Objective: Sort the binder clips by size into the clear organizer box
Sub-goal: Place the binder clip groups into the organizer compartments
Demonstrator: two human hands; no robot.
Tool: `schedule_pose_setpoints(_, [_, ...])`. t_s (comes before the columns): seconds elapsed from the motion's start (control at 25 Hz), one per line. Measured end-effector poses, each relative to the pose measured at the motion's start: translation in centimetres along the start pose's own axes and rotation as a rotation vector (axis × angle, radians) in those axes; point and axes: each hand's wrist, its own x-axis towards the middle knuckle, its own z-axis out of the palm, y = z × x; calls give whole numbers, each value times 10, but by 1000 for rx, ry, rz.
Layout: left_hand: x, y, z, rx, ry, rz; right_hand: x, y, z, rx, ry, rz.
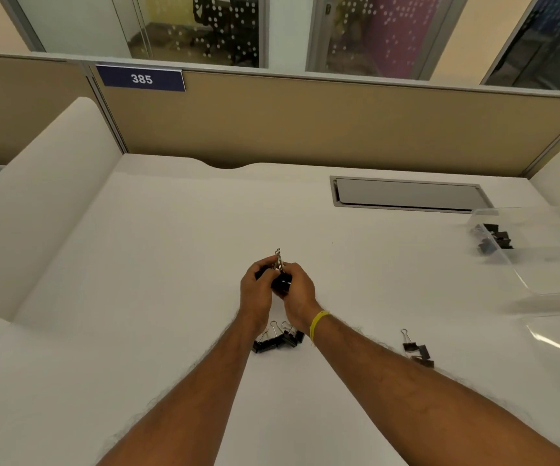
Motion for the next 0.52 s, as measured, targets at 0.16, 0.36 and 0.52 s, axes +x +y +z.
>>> schedule_pose_setpoints(0.16, [-11, 10, 22, -248, -4, -6, -12, -13, -2, 281, 69, -6])
schedule_pose_setpoints(0.36, [-29, 13, 52, -462, -49, -96, -38, -37, -10, 505, 95, -43])
schedule_pose_setpoints(0.52, [-42, 6, 82, -396, -110, -121, -54, -55, -37, 530, 99, -83])
